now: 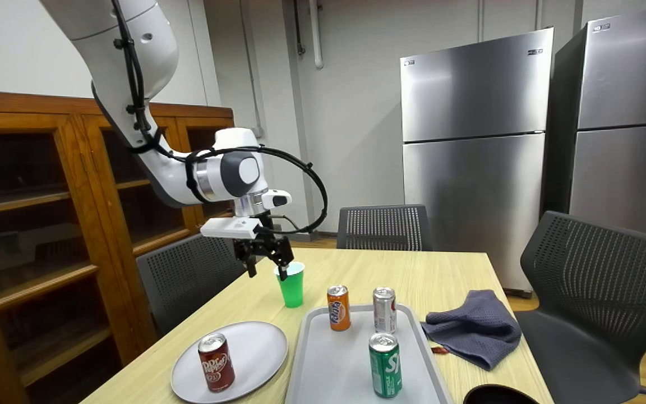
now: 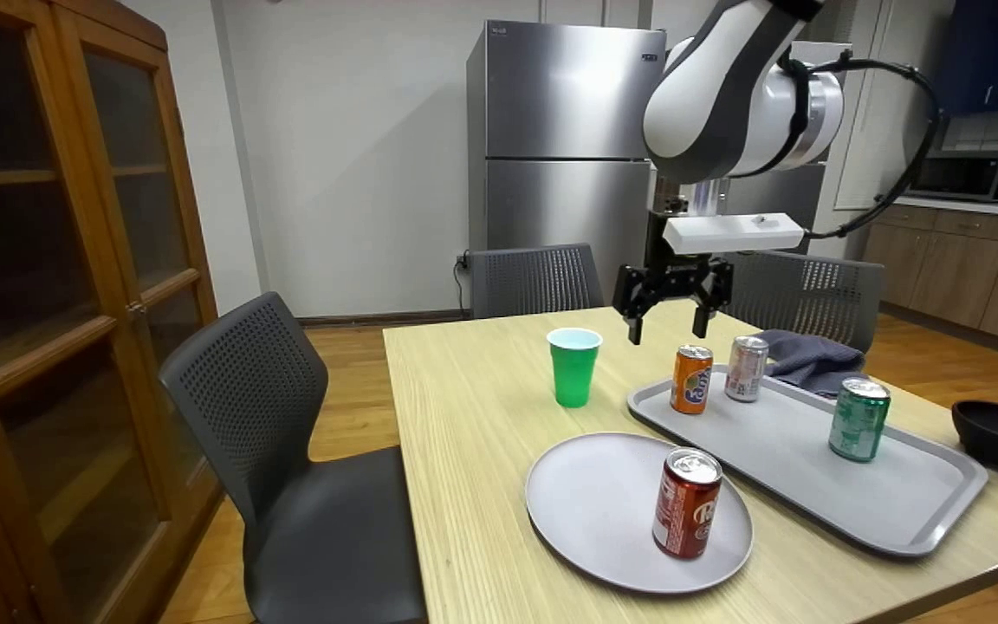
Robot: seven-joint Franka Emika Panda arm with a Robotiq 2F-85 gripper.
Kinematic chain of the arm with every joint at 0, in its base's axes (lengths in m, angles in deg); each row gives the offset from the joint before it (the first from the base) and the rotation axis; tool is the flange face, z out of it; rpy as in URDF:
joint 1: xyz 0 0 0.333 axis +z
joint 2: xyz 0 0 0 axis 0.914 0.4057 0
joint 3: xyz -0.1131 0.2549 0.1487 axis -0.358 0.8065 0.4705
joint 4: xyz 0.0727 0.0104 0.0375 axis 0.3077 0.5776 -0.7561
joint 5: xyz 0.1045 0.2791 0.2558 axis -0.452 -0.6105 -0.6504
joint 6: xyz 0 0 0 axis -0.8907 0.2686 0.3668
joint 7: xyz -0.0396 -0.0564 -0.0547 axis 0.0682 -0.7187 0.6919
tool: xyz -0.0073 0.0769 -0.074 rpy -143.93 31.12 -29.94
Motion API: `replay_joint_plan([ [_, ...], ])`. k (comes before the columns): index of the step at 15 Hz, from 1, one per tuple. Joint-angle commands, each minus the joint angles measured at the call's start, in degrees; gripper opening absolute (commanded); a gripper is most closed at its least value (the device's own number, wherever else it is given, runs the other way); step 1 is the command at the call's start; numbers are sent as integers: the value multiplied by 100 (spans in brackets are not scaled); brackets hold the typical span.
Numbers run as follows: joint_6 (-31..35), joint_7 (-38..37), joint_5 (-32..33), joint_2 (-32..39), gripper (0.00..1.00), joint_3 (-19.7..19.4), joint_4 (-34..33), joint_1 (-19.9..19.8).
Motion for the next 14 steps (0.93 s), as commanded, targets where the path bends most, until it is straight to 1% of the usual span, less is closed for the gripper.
replay_joint_plan([
  [1, -142, -172, 67, -229, 100, 257, 235, 157],
  [5, -147, -127, 67, -225, 100, 433, 430, 263],
  [14, -134, -217, 17, -167, 100, 562, 930, 348],
])
